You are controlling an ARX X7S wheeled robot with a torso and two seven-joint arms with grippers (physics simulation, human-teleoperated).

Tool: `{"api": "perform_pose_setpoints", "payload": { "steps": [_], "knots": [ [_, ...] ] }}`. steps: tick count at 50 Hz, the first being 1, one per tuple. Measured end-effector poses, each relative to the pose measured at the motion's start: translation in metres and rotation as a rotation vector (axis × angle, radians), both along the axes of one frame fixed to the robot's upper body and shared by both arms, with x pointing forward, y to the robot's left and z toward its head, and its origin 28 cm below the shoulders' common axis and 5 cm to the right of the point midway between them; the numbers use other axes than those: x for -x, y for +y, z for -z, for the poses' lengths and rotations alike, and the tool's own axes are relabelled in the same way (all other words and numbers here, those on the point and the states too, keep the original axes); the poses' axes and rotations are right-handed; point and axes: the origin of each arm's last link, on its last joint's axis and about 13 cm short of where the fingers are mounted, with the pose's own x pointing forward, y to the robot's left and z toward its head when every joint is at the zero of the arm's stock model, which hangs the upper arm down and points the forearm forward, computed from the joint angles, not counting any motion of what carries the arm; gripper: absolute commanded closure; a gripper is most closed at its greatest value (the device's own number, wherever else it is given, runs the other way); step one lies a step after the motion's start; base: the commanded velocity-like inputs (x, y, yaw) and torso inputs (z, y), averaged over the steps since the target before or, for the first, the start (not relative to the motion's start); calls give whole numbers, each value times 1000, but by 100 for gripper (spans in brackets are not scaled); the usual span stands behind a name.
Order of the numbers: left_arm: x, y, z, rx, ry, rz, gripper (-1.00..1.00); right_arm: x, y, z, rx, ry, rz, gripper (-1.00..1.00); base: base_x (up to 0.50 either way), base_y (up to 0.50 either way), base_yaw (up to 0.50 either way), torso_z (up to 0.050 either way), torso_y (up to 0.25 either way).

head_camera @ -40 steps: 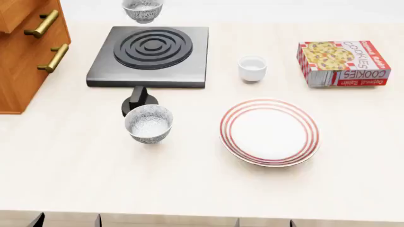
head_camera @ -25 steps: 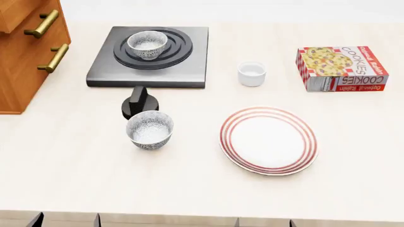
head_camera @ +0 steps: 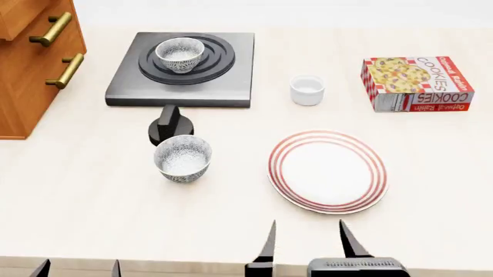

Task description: Pick the akita bowl on the stove and place it on the plate.

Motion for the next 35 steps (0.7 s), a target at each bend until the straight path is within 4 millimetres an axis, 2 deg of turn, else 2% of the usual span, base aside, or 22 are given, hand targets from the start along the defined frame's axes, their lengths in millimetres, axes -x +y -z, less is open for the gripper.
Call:
{"api": "perform_pose_setpoints", "payload": {
  "steps": [5, 11, 16, 20, 24, 27, 35],
  "knots": [
    [0, 0, 0, 1, 0, -2, -100, -26, 9, -46, -11, -88, -10, -100, 0, 0, 0, 0, 0],
    [0, 0, 1, 1, 0, -3, -100, -50, 10, -114, -57, -182, 2, -100, 0, 0, 0, 0, 0],
    [-1, 0, 1, 0, 0, -4, -100, -57, 2, -164, -92, -222, 32, -100, 0, 0, 0, 0, 0],
    [-1, 0, 0, -1, 0, -4, -100, -54, -10, -192, -100, -230, 60, -100, 0, 0, 0, 0, 0],
    [-1, 0, 0, -2, 0, -5, -100, -46, -23, -207, -100, -222, 79, -100, 0, 0, 0, 0, 0],
    [-1, 0, 0, -3, 0, -4, -100, -38, -34, -211, -95, -216, 102, -100, 0, 0, 0, 0, 0],
    [-1, 0, 1, -5, -1, -4, -100, -21, -48, -199, -89, -191, 108, -100, 0, 0, 0, 0, 0]
  ]
}}
